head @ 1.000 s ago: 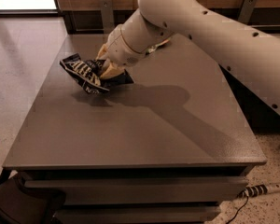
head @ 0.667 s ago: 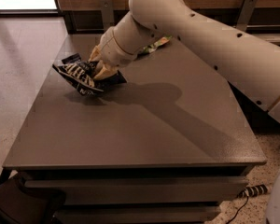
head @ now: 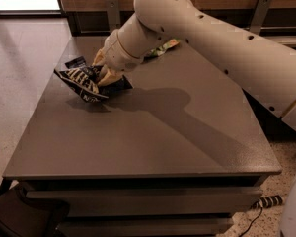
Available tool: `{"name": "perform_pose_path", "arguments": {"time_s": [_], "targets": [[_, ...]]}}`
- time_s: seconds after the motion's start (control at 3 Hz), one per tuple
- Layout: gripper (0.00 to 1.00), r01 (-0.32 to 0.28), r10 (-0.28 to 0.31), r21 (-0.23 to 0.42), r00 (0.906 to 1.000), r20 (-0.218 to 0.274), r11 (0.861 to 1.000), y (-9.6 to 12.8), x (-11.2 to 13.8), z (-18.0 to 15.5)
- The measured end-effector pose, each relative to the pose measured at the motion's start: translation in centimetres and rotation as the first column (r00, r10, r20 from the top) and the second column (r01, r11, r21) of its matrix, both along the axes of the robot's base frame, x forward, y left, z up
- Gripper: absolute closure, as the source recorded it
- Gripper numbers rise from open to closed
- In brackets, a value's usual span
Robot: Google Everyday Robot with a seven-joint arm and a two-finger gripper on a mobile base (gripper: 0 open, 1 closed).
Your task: Move blue chip bag near rxbar blueberry
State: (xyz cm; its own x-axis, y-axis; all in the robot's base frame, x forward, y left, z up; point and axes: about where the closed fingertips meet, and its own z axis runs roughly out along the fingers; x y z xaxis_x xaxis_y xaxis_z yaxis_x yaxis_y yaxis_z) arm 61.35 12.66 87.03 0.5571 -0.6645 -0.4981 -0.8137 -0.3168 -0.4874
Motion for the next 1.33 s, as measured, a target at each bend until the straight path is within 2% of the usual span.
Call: {"name": "perform_pose_path", "arguments": {"time_s": [0.67,1.0,1.33], "targets": [[0.07,-0.005,0.005,-0.001,1.0000,-0.003,1.000,0.27,-0.13,-0.18],[0.00,-0.008,0.008,-0.002,1.0000,-0.004,1.000,0.39,-0.19,-0.25],[0.00,-0.008,0.008,-0.002,1.0000,-0.004,1.000,0.39,-0.19,-0.25]]}}
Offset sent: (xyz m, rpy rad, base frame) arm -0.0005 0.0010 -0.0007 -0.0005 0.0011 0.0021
